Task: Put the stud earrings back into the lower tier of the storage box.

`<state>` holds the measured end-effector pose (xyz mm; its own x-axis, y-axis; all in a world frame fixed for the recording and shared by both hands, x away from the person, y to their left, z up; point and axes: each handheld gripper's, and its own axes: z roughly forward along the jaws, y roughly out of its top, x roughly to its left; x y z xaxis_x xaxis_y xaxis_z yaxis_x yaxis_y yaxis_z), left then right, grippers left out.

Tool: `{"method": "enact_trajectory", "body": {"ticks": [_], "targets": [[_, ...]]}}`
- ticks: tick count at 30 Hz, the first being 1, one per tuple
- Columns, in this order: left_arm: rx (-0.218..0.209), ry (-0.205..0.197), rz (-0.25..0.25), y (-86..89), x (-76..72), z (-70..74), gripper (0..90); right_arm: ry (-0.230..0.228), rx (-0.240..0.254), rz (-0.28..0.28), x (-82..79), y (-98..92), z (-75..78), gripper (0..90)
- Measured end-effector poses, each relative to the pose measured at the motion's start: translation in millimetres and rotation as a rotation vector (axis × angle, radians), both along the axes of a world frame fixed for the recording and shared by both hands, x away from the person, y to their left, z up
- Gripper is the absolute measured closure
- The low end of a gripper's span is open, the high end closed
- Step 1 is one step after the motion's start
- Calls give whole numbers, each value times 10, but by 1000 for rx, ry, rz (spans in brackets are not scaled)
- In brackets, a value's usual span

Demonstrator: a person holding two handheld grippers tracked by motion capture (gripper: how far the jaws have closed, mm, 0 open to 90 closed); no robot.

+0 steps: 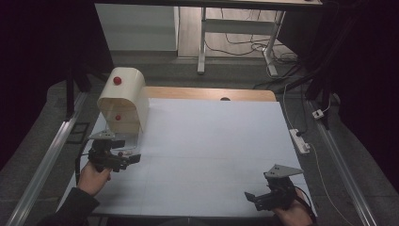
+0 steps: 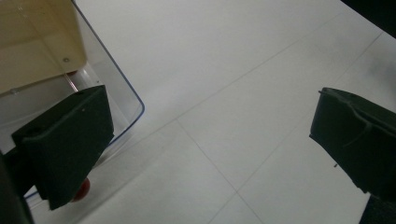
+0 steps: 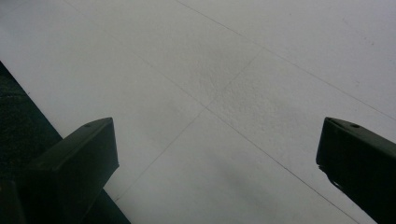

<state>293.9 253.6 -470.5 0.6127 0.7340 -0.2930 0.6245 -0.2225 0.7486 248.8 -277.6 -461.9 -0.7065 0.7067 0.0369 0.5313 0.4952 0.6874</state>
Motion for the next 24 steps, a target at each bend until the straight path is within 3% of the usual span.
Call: {"method": "enact_trajectory", "body": {"ticks": [24], "targets": [[0, -31, -23, 20, -309, 40, 0, 1, -12, 4, 2, 17, 0, 0]]}}
